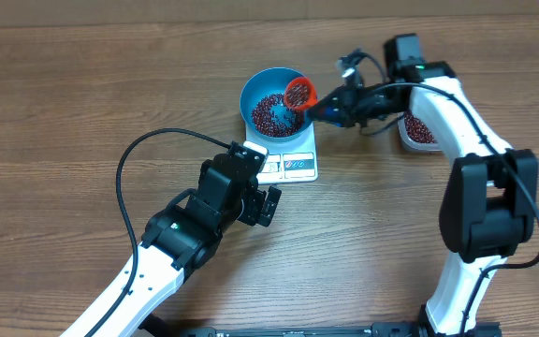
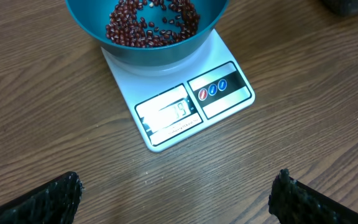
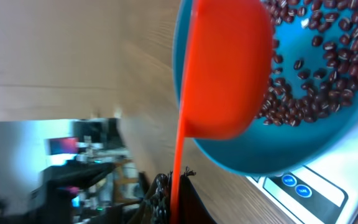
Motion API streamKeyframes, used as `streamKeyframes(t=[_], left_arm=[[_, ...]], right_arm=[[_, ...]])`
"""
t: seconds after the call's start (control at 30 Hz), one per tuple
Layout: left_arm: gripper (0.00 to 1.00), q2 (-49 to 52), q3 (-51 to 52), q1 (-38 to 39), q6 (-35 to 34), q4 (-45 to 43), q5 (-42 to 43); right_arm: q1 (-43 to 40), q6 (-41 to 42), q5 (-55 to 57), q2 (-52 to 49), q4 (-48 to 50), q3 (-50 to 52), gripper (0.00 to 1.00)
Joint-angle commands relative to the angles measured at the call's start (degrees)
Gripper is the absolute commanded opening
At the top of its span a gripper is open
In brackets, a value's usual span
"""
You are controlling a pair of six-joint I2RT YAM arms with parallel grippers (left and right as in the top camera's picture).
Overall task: Scoop item into bowl and weigh 150g on scale
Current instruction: 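Carry the filled scoop with right gripper over the teal bowl, then tip the scoop with right gripper, pouring beans into the bowl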
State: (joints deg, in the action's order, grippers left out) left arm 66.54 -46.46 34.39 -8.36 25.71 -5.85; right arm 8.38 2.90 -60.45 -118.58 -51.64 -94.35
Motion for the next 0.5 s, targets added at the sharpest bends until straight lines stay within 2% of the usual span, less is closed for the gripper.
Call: streamKeyframes(t=[0.0,0.23,0.47], left_arm=[[0.99,0.20,-0.31,-0.35,0.66,-0.02,-0.70],[1.00,0.20,-0.31,-0.35,0.66,-0.02,-0.72],[1.00,0.20,-0.31,-0.35,0.66,-0.02,-0.72]], right_arm=[[3.21,3.10,15.54,0.07,-3.08,-7.50,0.04],[10.51,2.32,41.86,0.07,-11.32,-18.88,0.04],[18.53,-0.96,63.63,0.09,-13.88,-21.64,0.04]])
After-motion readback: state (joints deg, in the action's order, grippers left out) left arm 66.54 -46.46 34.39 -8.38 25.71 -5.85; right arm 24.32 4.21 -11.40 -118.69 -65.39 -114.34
